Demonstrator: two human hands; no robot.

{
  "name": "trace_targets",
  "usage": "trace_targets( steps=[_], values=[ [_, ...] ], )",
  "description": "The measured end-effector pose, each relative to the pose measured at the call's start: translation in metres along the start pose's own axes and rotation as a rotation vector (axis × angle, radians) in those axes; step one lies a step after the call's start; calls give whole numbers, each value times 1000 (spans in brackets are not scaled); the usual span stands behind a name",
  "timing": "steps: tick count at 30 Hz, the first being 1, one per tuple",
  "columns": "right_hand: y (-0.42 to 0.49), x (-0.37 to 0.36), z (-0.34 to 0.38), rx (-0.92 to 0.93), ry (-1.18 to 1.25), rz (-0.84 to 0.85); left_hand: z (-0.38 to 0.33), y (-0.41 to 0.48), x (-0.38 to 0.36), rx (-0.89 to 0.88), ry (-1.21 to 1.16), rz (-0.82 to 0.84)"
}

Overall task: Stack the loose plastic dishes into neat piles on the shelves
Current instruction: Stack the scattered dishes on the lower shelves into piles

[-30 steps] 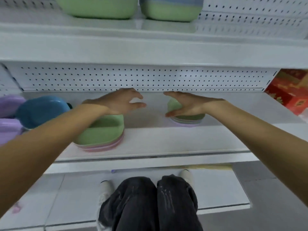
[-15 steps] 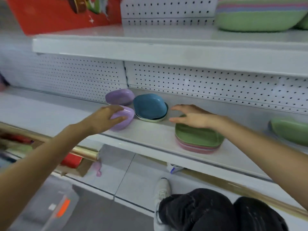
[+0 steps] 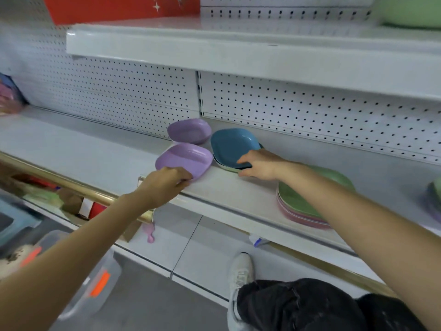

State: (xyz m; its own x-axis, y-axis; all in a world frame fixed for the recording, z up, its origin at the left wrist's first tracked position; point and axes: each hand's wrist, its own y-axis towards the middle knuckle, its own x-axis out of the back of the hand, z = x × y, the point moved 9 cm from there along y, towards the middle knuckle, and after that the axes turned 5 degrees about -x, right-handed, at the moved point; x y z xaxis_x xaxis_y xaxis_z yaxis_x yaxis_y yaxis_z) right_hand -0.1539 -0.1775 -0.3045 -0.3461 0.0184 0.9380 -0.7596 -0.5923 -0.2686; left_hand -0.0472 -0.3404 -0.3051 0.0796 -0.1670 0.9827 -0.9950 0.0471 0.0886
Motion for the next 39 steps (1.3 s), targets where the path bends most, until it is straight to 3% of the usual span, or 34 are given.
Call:
trace_targets(
  steps=[13,23,28,33,39],
  values=[
    [-1,4,14,75,-152,-326,9,-1,22,104,-118,-174],
    [-25,24,12,46,46,-395,1,-6,35,128,-228,-248],
    [-36,27,9,65,220,-345,-4,-9,45,146,-314,-244],
    [-65,67,-2,73,417,-542,-13,-9,66,134,-304,-260],
    [-116,97,-35,71,327,-564,-45,1,88,97,-344,-324]
  ],
)
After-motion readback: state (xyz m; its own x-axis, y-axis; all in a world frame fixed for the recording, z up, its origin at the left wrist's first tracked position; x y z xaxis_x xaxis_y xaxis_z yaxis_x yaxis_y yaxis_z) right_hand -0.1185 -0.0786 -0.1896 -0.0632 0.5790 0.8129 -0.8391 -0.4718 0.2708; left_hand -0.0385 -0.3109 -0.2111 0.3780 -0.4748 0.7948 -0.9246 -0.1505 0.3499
